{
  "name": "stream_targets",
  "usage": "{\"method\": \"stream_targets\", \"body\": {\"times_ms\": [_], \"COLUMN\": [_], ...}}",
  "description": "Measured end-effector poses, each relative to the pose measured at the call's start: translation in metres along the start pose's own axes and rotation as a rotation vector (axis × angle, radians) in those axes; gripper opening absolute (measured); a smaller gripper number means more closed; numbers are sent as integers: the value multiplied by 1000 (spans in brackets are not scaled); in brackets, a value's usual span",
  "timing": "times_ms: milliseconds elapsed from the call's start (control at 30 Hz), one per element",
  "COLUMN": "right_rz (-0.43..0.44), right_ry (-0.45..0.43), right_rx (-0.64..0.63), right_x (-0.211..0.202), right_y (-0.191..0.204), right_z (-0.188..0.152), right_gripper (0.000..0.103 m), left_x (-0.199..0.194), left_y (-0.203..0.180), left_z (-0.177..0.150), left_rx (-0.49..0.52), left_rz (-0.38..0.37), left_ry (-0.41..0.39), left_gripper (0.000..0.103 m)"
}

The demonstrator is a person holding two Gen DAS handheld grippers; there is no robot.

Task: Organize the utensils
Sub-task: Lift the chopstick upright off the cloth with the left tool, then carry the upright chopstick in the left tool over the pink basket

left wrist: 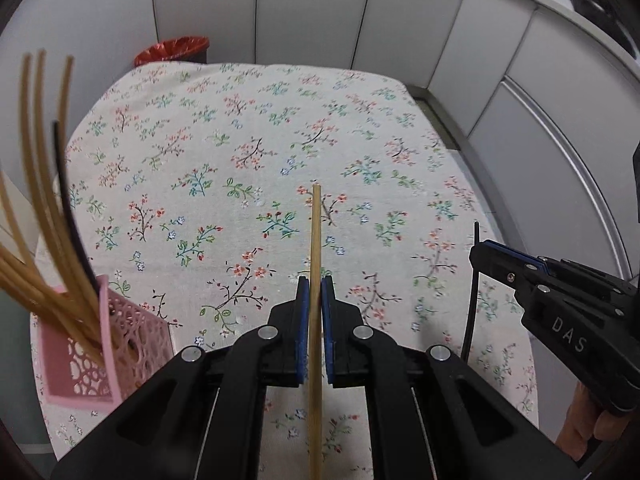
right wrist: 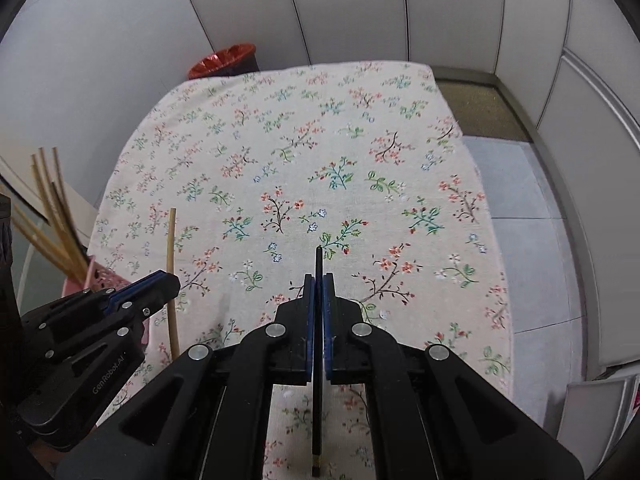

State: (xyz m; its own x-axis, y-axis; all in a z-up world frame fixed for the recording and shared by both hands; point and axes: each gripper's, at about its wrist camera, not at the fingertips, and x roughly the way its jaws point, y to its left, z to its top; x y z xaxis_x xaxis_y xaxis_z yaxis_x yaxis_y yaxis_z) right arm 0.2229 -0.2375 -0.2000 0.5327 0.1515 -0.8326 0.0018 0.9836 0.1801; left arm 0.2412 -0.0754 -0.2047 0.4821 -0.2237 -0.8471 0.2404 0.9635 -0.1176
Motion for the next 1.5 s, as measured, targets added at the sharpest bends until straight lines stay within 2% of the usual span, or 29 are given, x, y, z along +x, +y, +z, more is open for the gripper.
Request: {"method": "stream_targets", "body": {"times_ms": [433,567,733,1133,1300,1500], "right_rz": [-16,-47,-71,39,92,126], "right_ry": [-183,-246,-315,-402,-416,-402], "right_rx": [-15,-63,-137,-191,-203,-223], "right_x": [-83,-100,-119,-161,-171,-170], "right_y": [6,17,32,67,80,95], "right_z": [-34,-39,-43,-41,-42,-42], "right_gripper": [2,2,2,2,2,2], "left_x": [-89,-116,-145,-209,-236,-236], "left_y": [-11,-6,-2,19,38,63], "left_z": [-31,-38,-45,-47,-46,-40], "left_rx": [51,59,101,99,65,4], "left_rz": [-19,-38,-21,-25,15,65], "left_ry": [-178,-245,-324,-505,-599,-619], "left_gripper": [6,6,6,6,6,6]}}
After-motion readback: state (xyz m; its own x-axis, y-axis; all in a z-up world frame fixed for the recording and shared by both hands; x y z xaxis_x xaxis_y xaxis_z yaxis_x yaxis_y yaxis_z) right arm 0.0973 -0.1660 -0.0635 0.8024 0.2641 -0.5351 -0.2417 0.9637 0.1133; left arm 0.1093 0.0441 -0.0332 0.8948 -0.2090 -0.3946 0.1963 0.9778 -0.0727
